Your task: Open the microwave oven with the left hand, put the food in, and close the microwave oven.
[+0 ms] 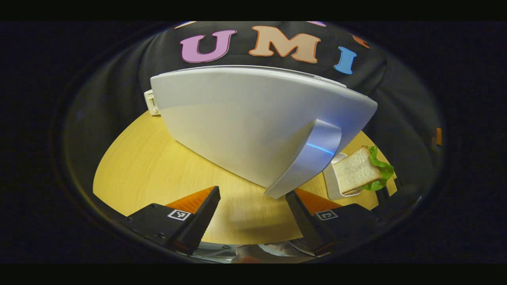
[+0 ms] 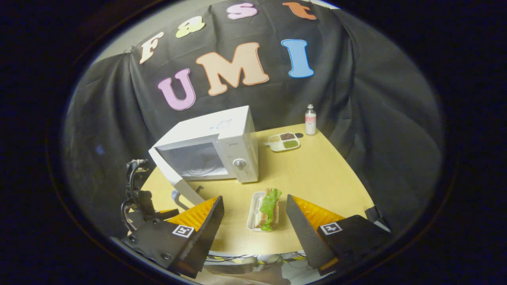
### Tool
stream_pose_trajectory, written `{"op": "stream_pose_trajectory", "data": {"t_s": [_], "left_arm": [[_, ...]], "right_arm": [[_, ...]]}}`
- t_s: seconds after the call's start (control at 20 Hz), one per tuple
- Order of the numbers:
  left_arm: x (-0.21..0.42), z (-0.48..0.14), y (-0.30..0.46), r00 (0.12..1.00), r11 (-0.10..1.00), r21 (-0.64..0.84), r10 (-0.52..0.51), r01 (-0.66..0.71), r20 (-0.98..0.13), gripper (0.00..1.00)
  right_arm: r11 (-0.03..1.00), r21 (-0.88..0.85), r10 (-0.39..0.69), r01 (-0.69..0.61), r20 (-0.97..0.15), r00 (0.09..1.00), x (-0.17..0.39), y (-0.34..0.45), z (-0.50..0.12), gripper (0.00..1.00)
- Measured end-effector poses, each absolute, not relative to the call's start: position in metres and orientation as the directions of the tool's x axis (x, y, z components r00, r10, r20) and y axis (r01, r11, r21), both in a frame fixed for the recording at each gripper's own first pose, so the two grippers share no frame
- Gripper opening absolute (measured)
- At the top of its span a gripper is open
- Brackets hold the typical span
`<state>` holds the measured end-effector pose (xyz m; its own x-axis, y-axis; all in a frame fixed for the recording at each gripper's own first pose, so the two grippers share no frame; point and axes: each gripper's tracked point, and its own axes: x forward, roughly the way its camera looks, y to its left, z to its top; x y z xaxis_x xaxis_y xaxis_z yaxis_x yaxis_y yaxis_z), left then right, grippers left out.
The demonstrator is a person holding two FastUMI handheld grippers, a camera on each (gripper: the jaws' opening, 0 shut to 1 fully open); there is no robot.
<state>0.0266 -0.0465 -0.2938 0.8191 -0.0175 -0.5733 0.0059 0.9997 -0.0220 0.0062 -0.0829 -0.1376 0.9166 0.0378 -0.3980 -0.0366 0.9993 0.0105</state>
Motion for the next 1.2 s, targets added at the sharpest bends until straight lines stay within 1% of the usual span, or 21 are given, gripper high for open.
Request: {"op": "stream_pose_trajectory", "data": {"t_s": [0.05, 0.1, 0.3, 0.4, 0.45, 0.7, 0.85, 1.05, 1.15, 1.2], "left_arm": [[0.021, -0.295, -0.042, 0.813, 1.0, -0.013, -0.001, -0.008, -0.582, 0.98], [0.016, -0.296, -0.037, 0.806, 1.0, -0.005, 0.017, -0.025, -0.592, 0.98], [-0.017, -0.293, -0.008, 0.781, 0.993, -0.002, 0.089, -0.114, -0.618, 0.98], [-0.035, -0.293, 0.011, 0.76, 0.984, 0.009, 0.145, -0.18, -0.634, 0.99], [-0.043, -0.292, 0.021, 0.751, 0.976, 0.014, 0.175, -0.216, -0.636, 0.98], [-0.084, -0.286, 0.067, 0.702, 0.924, 0.014, 0.302, -0.383, -0.645, 0.98], [-0.108, -0.279, 0.103, 0.663, 0.875, 0.044, 0.398, -0.483, -0.635, 0.94], [-0.135, -0.249, 0.144, 0.627, 0.795, 0.06, 0.52, -0.604, -0.58, 0.94], [-0.146, -0.225, 0.161, 0.614, 0.745, 0.052, 0.585, -0.666, -0.53, 0.94], [-0.148, -0.21, 0.169, 0.616, 0.715, 0.031, 0.622, -0.698, -0.483, 0.94]], "right_arm": [[0.999, 0.006, 0.043, -0.044, -0.41, 0.911, 0.009, -0.083, -0.141, 0.99], [0.999, -0.001, 0.046, -0.052, -0.424, 0.904, 0.011, -0.084, -0.146, 1.0], [0.997, -0.012, 0.062, -0.078, -0.483, 0.873, 0.018, -0.088, -0.165, 0.99], [0.996, -0.016, 0.064, -0.083, -0.512, 0.856, 0.022, -0.09, -0.175, 0.99], [0.996, -0.017, 0.062, -0.084, -0.53, 0.845, 0.024, -0.091, -0.18, 0.99], [0.996, -0.035, 0.044, -0.084, -0.617, 0.785, 0.031, -0.1, -0.211, 0.99], [0.996, -0.03, 0.042, -0.083, -0.659, 0.751, 0.035, -0.105, -0.226, 0.99], [0.996, 0.016, 0.073, -0.086, -0.707, 0.703, 0.042, -0.107, -0.245, 0.99], [0.996, 0.038, 0.083, -0.081, -0.73, 0.678, 0.046, -0.109, -0.254, 0.99], [0.995, 0.053, 0.094, -0.081, -0.745, 0.66, 0.045, -0.109, -0.259, 0.99]]}}
